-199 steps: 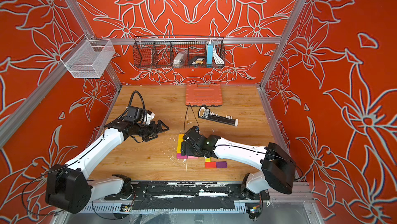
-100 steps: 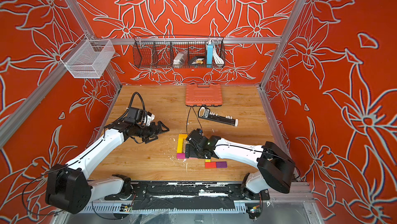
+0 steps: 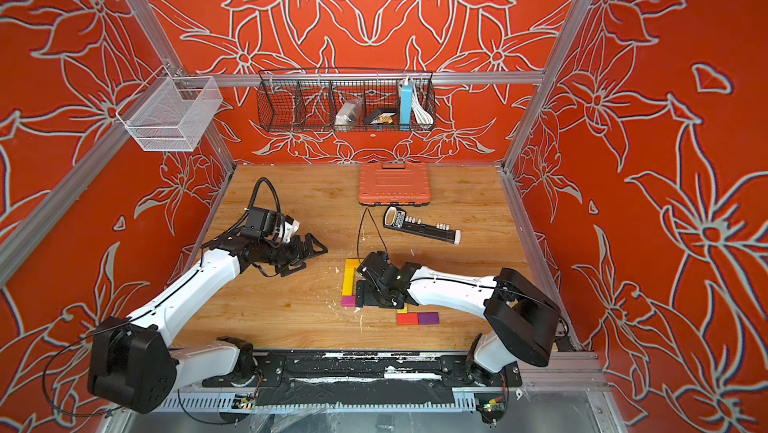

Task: Assemble the letter c with building blocks
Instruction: Assemble the building block at the center of the board, then reset both arms

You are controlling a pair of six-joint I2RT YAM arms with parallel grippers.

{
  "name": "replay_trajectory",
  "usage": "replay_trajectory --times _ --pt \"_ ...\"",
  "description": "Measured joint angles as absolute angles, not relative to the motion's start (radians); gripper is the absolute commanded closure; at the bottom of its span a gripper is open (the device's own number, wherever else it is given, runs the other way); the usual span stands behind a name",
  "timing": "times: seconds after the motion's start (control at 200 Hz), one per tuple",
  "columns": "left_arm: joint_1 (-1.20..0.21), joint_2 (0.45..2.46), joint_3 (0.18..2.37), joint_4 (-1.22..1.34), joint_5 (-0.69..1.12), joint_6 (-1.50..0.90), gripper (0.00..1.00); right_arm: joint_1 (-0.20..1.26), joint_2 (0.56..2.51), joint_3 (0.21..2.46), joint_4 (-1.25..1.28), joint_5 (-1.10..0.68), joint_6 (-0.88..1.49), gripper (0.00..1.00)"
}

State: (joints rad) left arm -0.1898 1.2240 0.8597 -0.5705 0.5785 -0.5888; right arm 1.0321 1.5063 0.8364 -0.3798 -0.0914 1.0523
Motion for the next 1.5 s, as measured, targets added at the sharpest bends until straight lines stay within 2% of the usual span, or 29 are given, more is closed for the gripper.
replay_trajectory --times 0.736,0.941,1.111,1.211,1.296,1.501 --pt "-0.190 1.224 0.860 -0.566 0.579 -0.588 0.02 1.048 1.533 0.836 -0.350 -0.111 1.061 0.09" --pt "-0.190 1.224 0.860 -0.566 0.579 -0.588 0.02 1.048 1.532 0.836 -0.355 -0.108 1.065 0.05" --pt "-0.190 1.214 0.865 -0.575 0.569 -0.581 0.02 1.037 1.419 0.836 -0.427 -0.064 1.063 0.02" --pt "-0.189 1.172 0.892 -0.599 0.524 -0.569 0.02 0.976 1.263 0.840 -0.489 -0.029 1.038 0.02" --pt "-0.189 1.105 0.921 -0.602 0.435 -0.555 0.02 0.859 1.121 0.863 -0.550 0.035 0.992 0.02" --pt "-0.189 0.848 0.820 -0.438 0.087 -0.496 0.02 0.574 0.835 0.867 -0.566 0.354 0.839 0.02"
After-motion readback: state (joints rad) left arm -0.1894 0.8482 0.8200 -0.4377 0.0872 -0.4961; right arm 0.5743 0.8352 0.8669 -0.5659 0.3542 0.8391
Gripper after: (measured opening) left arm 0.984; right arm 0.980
